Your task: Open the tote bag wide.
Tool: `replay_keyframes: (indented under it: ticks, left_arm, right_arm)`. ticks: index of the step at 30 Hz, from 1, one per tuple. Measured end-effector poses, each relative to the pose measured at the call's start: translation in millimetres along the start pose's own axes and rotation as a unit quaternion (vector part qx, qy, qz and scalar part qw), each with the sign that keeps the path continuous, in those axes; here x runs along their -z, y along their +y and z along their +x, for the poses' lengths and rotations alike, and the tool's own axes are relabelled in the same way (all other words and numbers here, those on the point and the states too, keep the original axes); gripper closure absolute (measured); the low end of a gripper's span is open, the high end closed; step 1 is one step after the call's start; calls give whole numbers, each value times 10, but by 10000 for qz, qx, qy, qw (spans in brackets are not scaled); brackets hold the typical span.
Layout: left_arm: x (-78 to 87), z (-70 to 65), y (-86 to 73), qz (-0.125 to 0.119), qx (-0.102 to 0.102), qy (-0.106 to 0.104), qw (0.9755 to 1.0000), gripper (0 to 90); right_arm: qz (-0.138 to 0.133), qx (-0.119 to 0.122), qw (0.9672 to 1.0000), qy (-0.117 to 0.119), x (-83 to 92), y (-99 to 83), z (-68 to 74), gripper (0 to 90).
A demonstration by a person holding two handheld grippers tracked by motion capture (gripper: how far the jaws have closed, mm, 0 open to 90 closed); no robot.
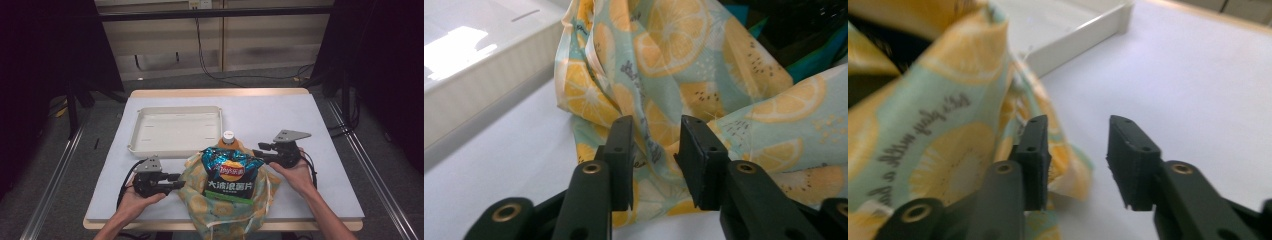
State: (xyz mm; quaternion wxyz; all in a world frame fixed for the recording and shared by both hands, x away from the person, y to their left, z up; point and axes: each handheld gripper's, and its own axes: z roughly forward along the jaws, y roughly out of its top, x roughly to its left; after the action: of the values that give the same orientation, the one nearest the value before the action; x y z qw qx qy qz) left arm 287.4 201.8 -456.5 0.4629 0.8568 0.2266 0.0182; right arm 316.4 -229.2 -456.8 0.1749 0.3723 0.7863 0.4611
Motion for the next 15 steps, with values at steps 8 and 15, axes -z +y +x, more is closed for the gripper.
replay_keyframes:
  ticks: [8, 15]
  left_arm:
    - [140, -116, 124, -562, -64, 185, 9982, 581]
    - [205, -226, 191, -801, -186, 180, 9964, 580]
  right_arm:
    - [-202, -37, 9998, -82, 334, -18, 36, 565]
    - [-408, 32, 9991, -106, 610, -117, 203, 551]
